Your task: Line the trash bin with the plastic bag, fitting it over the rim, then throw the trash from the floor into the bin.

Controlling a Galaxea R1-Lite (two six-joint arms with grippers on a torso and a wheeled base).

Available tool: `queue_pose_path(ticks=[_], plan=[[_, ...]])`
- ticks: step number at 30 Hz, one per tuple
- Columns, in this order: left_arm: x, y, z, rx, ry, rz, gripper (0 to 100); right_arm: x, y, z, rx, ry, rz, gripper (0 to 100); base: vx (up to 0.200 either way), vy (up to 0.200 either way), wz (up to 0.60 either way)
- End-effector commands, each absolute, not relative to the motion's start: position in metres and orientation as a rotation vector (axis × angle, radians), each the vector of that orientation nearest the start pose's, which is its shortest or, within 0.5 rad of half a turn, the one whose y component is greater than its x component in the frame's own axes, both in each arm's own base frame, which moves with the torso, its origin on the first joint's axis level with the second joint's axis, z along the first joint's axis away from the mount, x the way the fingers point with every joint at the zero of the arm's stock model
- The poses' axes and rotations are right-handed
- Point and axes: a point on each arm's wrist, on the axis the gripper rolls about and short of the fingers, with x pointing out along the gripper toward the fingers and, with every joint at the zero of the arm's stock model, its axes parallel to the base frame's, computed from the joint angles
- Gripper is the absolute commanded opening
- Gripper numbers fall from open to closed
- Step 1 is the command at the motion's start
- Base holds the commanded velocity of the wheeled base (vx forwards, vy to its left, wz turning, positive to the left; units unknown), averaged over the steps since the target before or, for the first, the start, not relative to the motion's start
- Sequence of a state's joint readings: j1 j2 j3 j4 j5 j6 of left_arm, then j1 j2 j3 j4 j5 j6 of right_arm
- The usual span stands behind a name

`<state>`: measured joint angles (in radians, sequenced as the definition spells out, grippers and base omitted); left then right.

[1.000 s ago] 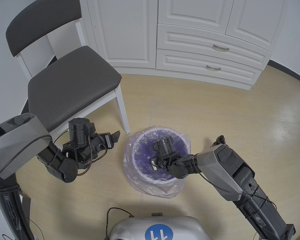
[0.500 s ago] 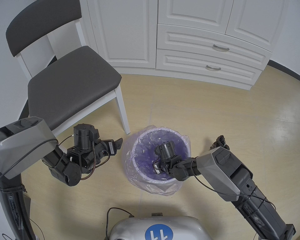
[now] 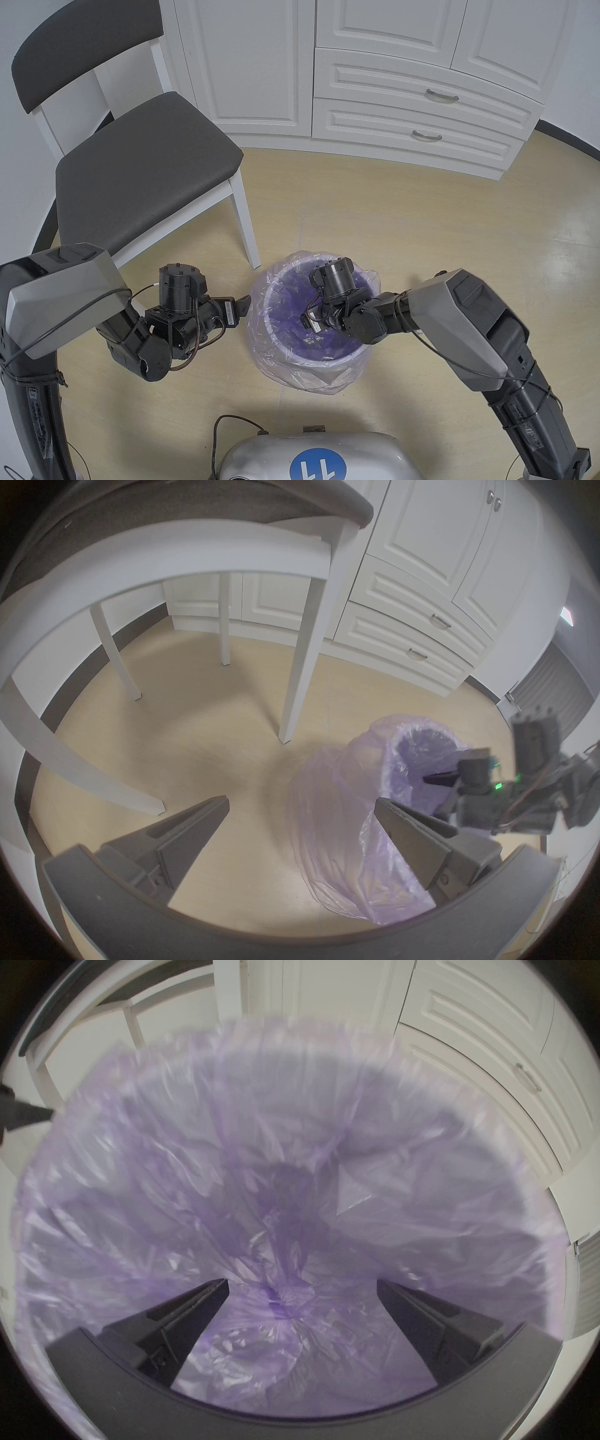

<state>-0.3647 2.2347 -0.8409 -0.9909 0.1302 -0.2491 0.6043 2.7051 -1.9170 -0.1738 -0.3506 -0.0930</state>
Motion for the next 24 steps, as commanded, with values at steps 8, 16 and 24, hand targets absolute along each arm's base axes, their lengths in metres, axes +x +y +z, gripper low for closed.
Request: queue_pose_path(ticks=[8, 16, 24], plan=[[0.383, -0.145, -0.027, -0.115, 0.515, -0.143, 100, 0.382, 0.261, 0.089, -0.302, 0.495, 0.268, 100, 0.0, 0.0, 0.0], [0.4, -0.169, -0.055, -0.128, 0.49, -0.089, 100, 0.334, 0.206, 0.119, -0.208, 0.386, 0.228, 100, 0.0, 0.0, 0.0], [0.403, -0.179, -0.047, -0.175, 0.462, -0.087, 100, 0.303, 0.167, 0.119, -0.058, 0.201, 0.18, 100, 0.0, 0.0, 0.0]])
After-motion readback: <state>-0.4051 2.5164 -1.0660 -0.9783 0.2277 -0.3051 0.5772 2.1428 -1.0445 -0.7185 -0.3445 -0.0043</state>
